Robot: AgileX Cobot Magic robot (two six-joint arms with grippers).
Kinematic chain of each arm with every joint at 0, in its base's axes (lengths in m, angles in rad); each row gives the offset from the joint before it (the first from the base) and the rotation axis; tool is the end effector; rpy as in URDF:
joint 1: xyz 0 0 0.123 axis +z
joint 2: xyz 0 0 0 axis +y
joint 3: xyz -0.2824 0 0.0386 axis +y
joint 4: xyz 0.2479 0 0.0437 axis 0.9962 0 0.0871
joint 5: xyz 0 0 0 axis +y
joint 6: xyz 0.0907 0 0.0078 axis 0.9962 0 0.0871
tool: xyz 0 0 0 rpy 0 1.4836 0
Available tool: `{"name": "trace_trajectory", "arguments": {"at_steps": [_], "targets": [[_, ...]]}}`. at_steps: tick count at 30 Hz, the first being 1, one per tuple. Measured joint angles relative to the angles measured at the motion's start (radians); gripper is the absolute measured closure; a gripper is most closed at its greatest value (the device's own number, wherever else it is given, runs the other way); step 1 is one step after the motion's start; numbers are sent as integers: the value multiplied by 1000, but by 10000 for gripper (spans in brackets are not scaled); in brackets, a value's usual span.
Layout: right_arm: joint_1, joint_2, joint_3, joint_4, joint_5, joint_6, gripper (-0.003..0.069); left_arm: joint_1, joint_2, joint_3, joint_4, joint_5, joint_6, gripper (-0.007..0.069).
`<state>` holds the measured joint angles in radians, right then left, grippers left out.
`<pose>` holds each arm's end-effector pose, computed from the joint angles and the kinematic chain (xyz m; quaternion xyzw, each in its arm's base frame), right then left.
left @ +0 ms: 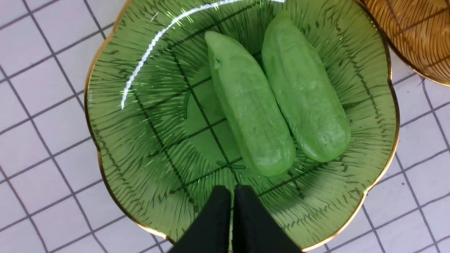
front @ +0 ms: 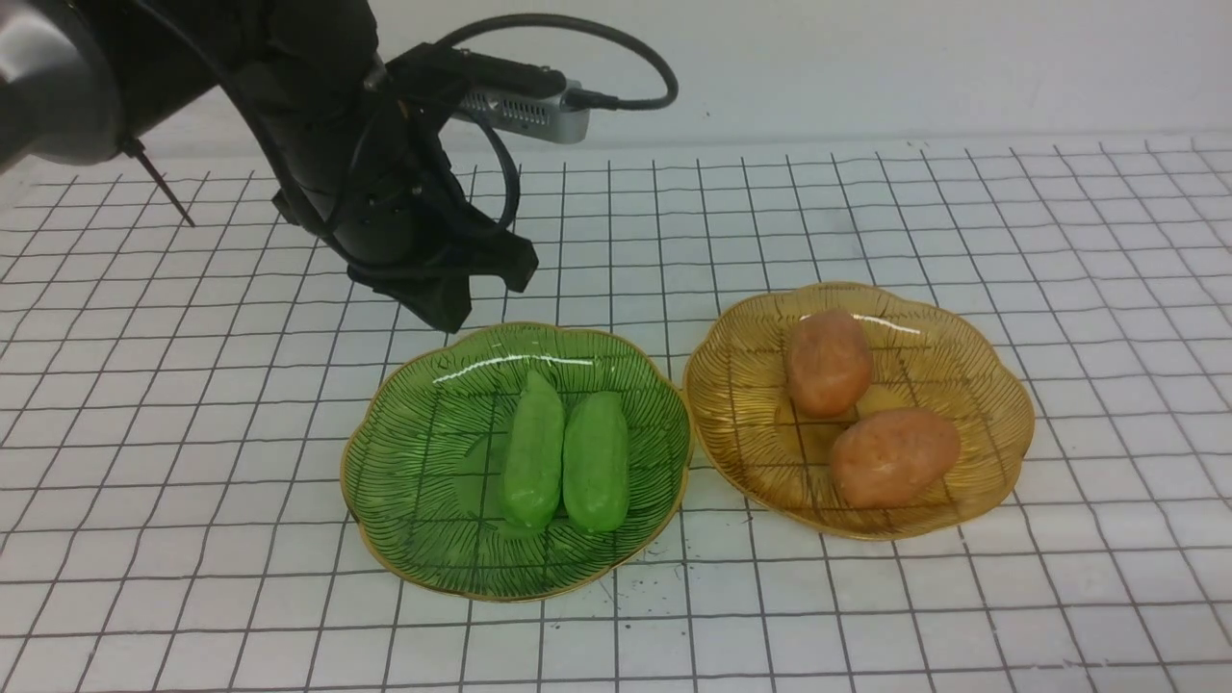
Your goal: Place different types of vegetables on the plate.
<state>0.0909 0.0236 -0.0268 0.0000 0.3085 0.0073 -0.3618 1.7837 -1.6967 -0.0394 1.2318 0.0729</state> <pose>0.0550 0.0050 0.1929 -0.0326 0.7792 0.0307 0.6252 0.3526 -0.1371 0.3270 0.2093 0.9630 -0.0435 0.1642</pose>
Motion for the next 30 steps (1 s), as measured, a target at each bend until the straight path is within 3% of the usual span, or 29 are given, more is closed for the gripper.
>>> {"name": "trace_trajectory", "arguments": {"at_steps": [6,18,30], "targets": [[-94,-31,50,-25,67,0,664,-1,-73,0,17,3,0,632],[-81,-31,50,-26,67,0,664,-1,-372,45,39,21,0,632],[-81,-31,50,-26,67,0,664,-1,-782,379,132,24,-28,632]]}}
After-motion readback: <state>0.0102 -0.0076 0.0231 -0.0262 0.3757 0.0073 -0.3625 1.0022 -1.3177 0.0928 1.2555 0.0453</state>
